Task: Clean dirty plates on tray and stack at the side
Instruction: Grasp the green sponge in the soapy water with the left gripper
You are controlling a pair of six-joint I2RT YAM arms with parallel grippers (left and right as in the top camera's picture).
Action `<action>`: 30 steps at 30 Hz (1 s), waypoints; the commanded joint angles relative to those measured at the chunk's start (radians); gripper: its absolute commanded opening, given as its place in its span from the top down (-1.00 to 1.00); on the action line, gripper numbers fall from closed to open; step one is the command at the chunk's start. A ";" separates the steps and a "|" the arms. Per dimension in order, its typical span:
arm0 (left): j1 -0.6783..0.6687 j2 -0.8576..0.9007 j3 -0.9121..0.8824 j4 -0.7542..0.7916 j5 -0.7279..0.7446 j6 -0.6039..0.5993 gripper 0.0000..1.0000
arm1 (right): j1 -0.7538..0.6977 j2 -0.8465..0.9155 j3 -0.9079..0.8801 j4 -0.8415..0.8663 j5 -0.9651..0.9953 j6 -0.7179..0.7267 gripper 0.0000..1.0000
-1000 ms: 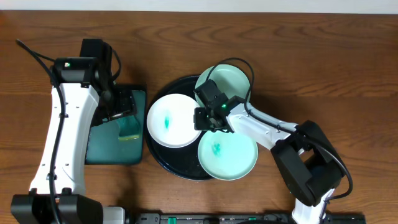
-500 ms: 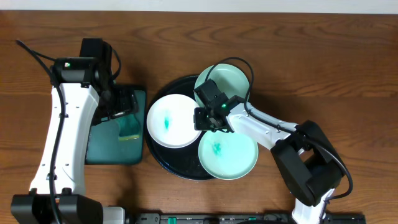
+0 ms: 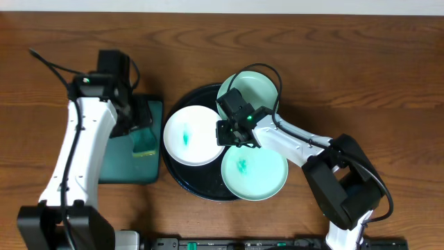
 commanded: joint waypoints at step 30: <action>0.101 0.243 -0.224 0.341 0.000 0.006 0.10 | 0.010 0.055 -0.024 -0.055 0.007 -0.082 0.97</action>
